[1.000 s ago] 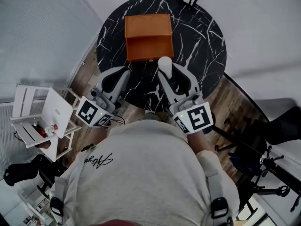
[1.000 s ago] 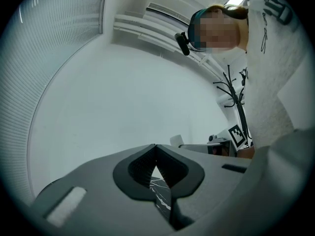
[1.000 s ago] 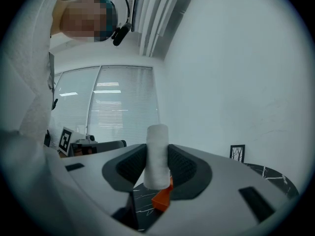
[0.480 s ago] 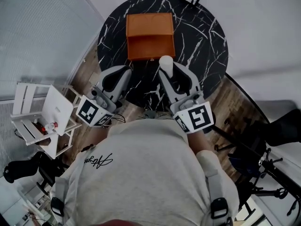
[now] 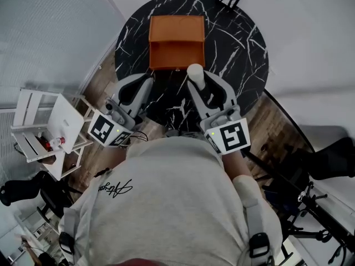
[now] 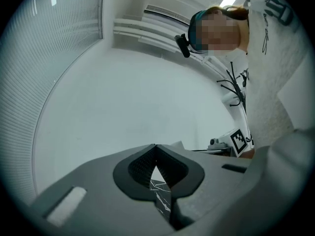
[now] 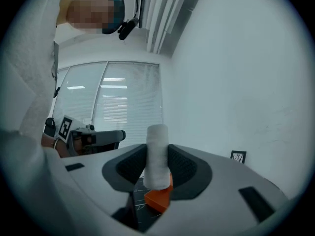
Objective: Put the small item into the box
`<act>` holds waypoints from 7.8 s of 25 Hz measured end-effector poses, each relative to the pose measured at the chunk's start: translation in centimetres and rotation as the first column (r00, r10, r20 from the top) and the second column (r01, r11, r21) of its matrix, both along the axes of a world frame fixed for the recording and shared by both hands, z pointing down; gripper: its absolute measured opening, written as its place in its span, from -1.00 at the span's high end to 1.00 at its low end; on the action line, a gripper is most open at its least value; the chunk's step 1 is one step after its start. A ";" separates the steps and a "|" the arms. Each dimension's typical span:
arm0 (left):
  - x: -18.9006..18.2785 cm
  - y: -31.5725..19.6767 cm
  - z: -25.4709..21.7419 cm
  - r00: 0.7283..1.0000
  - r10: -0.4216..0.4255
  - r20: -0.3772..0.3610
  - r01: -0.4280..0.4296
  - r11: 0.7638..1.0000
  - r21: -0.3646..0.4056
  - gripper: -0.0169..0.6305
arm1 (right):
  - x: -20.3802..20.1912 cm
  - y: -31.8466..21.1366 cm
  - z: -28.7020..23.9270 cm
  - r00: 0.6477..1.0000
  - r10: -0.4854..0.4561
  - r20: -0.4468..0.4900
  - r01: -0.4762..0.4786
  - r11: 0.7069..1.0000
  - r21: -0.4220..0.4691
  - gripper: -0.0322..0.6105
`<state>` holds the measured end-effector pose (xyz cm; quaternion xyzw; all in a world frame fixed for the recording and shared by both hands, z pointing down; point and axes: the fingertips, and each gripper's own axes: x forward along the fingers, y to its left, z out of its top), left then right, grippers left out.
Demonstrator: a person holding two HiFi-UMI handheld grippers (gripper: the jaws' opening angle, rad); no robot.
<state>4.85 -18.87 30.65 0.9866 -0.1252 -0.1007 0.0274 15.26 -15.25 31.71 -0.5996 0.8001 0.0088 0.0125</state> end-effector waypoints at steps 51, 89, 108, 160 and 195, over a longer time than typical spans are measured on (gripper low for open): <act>-4.1 -0.3 1.9 0.979 -0.199 0.044 0.200 0.979 -0.035 0.94 | -1.4 -9.1 7.6 0.893 -0.220 -0.392 0.159 0.970 -0.183 0.48; -5.8 -0.7 2.0 0.968 -0.243 0.065 0.246 0.969 -0.034 0.94 | 0.5 -15.5 19.1 0.821 -0.308 -0.480 0.126 0.919 -0.374 0.48; -6.4 0.0 3.0 0.959 -0.271 0.084 0.276 0.959 -0.059 0.94 | 0.4 -16.7 23.8 0.781 -0.379 -0.497 0.129 0.875 -0.466 0.48; -7.6 -0.4 3.5 0.945 -0.311 0.104 0.319 0.946 -0.063 0.94 | 0.1 -18.4 31.9 0.648 -0.605 -0.462 0.127 0.685 -0.718 0.48; -8.2 0.2 3.6 0.929 -0.355 0.105 0.363 0.929 -0.068 0.94 | -0.1 -18.1 32.4 0.591 -0.695 -0.410 0.124 0.580 -0.805 0.48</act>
